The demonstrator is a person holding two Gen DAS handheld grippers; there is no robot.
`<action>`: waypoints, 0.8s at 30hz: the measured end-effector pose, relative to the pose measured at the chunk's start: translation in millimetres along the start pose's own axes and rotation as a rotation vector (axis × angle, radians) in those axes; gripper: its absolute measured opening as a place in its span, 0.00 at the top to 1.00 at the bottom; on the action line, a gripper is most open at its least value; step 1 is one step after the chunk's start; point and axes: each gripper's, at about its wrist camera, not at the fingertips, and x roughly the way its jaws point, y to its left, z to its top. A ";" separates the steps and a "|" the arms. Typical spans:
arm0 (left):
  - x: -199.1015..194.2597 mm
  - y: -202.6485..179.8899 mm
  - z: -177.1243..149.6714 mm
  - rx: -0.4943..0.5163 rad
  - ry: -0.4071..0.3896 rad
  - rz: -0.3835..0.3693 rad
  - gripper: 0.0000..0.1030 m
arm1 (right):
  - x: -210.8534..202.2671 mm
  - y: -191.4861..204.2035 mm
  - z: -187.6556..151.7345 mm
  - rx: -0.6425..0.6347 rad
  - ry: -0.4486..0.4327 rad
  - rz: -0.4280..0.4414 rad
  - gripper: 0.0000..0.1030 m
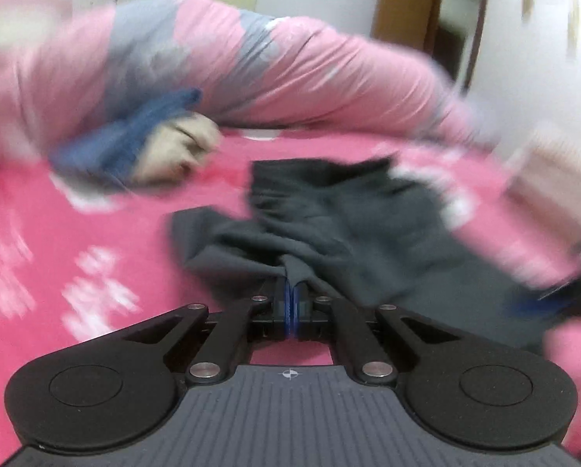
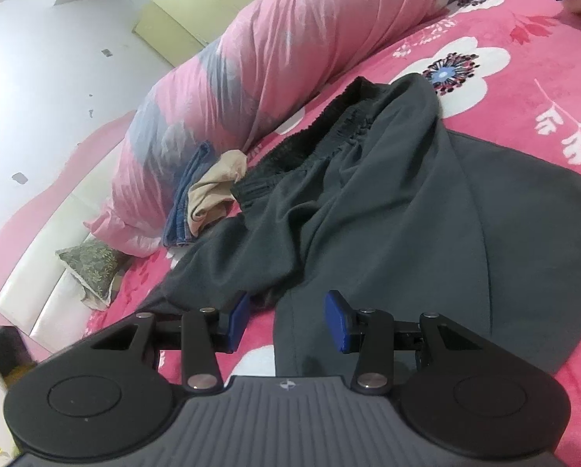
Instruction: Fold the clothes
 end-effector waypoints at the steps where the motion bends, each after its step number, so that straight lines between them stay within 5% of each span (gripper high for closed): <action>1: -12.1 5.8 3.0 -0.083 -0.002 -0.082 1.00 | -1.4 -0.2 0.0 0.002 -0.003 0.002 0.55; 5: -40.9 21.0 -4.8 -0.392 0.028 -0.424 1.00 | -9.3 -3.3 -1.4 0.016 -0.021 0.009 0.55; 13: -9.0 24.0 -76.7 -0.782 0.239 -0.744 1.00 | -20.4 -28.7 -1.9 0.110 -0.036 -0.001 0.55; 17: -7.3 10.4 -86.0 -0.710 0.278 -0.703 0.90 | -24.2 -29.9 0.3 0.111 -0.046 -0.004 0.55; 24: -44.3 -7.7 -46.7 -0.347 0.141 -0.655 0.59 | -21.1 -17.8 12.7 0.032 -0.052 -0.018 0.55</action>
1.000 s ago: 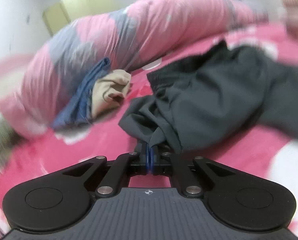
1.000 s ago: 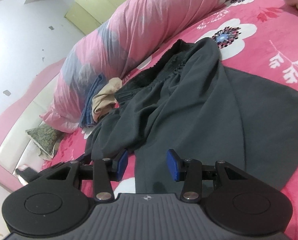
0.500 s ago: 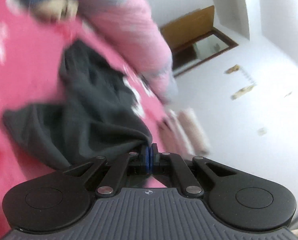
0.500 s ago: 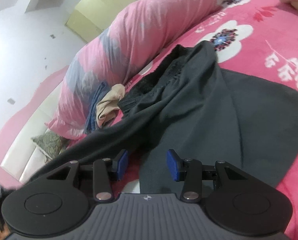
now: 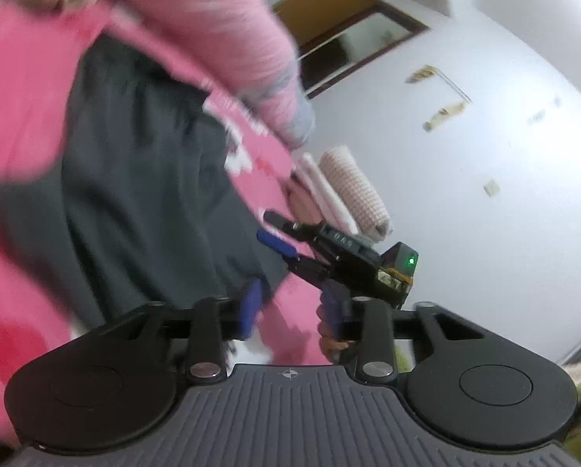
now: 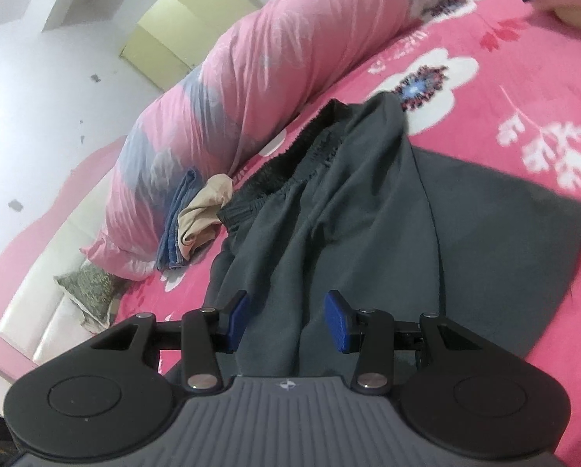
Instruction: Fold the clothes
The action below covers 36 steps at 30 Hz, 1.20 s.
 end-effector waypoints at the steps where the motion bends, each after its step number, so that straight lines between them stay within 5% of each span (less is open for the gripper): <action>1: -6.2 -1.6 4.4 0.025 -0.025 0.021 0.58 | 2.4 4.1 4.7 -0.020 -0.001 0.002 0.55; 4: -11.6 6.4 25.3 0.053 -0.089 0.156 0.56 | 15.1 22.0 23.7 -0.101 -0.002 0.015 0.55; 11: 23.9 40.9 83.3 0.206 -0.154 0.619 0.56 | 82.2 85.0 77.5 -0.411 -0.022 -0.009 0.56; 13: 38.1 46.1 100.4 0.254 -0.157 0.678 0.56 | 102.0 85.4 94.8 -0.446 -0.044 -0.045 0.56; 18: 87.7 68.2 154.9 0.345 -0.114 0.731 0.47 | 153.1 60.1 145.3 -0.544 -0.078 -0.184 0.56; 24: 148.3 109.7 205.4 0.247 -0.067 0.739 0.46 | 192.4 12.4 191.0 -0.577 -0.060 -0.270 0.57; 30: 176.6 146.0 216.1 0.186 -0.075 0.741 0.47 | 223.7 -29.2 217.7 -0.551 0.001 -0.233 0.57; 36: 157.5 147.7 201.9 0.247 -0.057 0.587 0.46 | 242.7 -49.3 234.7 -0.705 0.114 -0.131 0.55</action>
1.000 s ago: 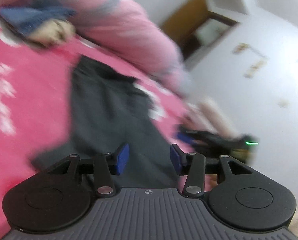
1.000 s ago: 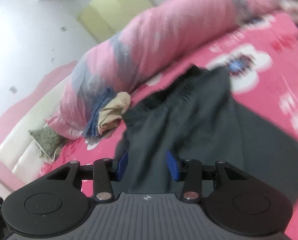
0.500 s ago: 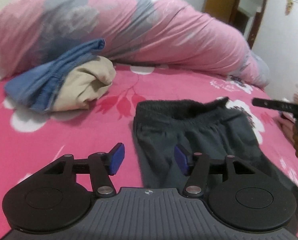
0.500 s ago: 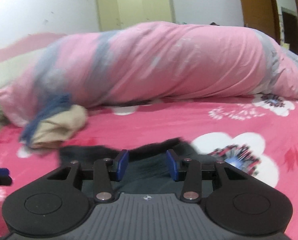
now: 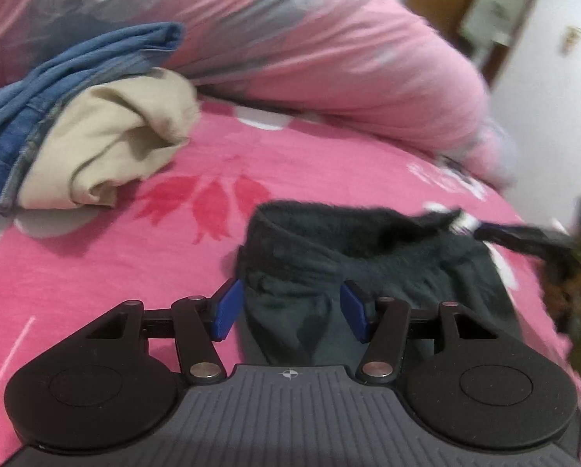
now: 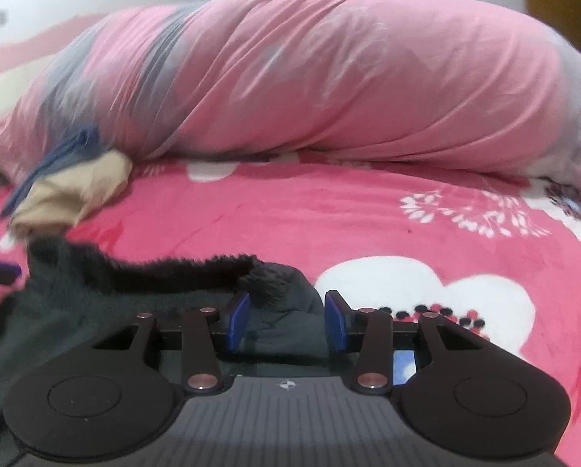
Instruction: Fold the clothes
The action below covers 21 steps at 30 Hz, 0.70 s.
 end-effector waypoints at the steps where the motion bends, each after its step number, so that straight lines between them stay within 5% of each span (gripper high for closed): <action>1: 0.8 -1.4 -2.5 0.030 0.006 -0.003 0.46 | 5.3 -4.7 0.6 -0.016 0.026 0.023 0.55; 8: 33.0 -20.4 -6.6 0.235 -0.015 0.107 0.47 | 44.2 -0.9 7.1 -0.154 0.086 0.057 0.54; 9: 37.9 -21.5 -6.1 0.250 -0.033 0.112 0.54 | 48.5 0.3 7.6 -0.153 0.084 0.058 0.56; 12: 46.6 -23.5 -4.1 0.247 -0.070 0.107 0.91 | 45.7 0.2 6.1 -0.102 0.039 0.086 0.90; 21: 19.5 9.3 40.2 -0.090 -0.172 -0.217 0.94 | -1.5 -56.0 -0.5 0.309 -0.195 0.388 0.96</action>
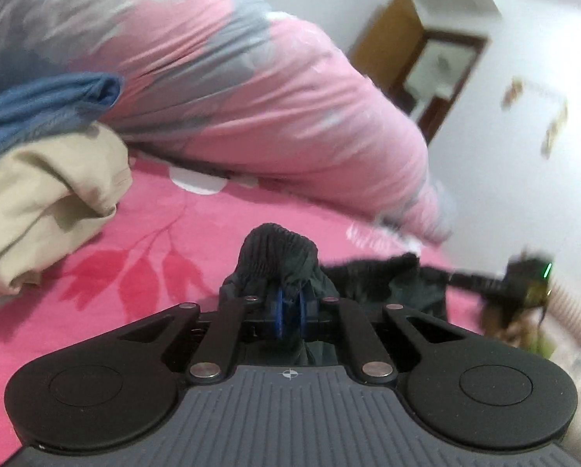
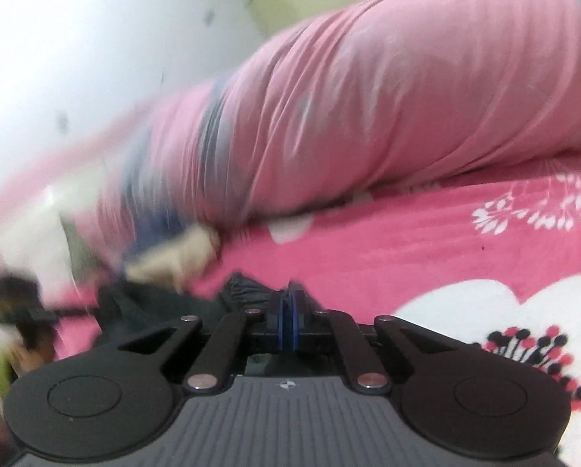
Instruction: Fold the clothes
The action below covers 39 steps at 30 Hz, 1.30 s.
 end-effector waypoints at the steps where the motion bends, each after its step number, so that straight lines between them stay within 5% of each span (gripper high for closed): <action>1: 6.5 9.0 2.7 -0.039 0.004 0.010 0.94 | 5.6 -8.0 0.9 0.053 -0.012 0.003 0.96; 8: 48.1 65.1 8.6 -0.242 0.009 0.117 0.94 | 67.0 -44.6 -7.1 0.230 -0.002 -0.090 0.96; 13: 66.4 84.4 5.1 -0.278 0.013 0.169 0.91 | 93.3 -45.6 -13.5 0.195 0.045 -0.206 0.96; 16: 64.8 85.8 3.7 -0.288 0.016 0.141 0.79 | 94.4 -39.9 -11.1 0.160 0.047 -0.225 0.93; 18: 59.3 84.4 3.9 -0.288 0.012 0.110 0.64 | 90.9 -33.4 -10.0 0.129 0.045 -0.207 0.88; 20: 53.9 79.2 3.8 -0.250 0.015 0.093 0.63 | 85.8 -27.2 -8.6 0.094 0.039 -0.185 0.60; 22: 52.1 69.9 1.7 -0.171 0.027 0.135 0.64 | 85.6 -20.9 -8.1 0.043 0.034 -0.188 0.56; 23: 53.3 64.1 0.3 -0.118 0.037 0.171 0.71 | 89.1 -18.1 -8.3 0.014 0.048 -0.201 0.60; 24: 54.5 58.2 -1.1 -0.066 0.046 0.208 0.89 | 93.3 -15.7 -8.9 -0.012 0.072 -0.211 0.67; 25: 57.1 52.0 -2.3 -0.013 0.046 0.248 0.95 | 98.2 -12.1 -9.3 -0.042 0.099 -0.228 0.89; 26: 58.4 46.8 -3.3 0.023 0.037 0.284 0.96 | 102.2 -7.3 -8.8 -0.071 0.114 -0.244 0.93; 33: 41.9 50.4 11.0 -0.041 -0.132 0.267 0.97 | 89.4 0.3 9.8 -0.037 -0.031 -0.178 0.96; 39: 62.7 72.2 3.8 -0.087 -0.067 0.370 0.97 | 130.8 -21.8 -3.7 0.030 0.034 -0.299 0.95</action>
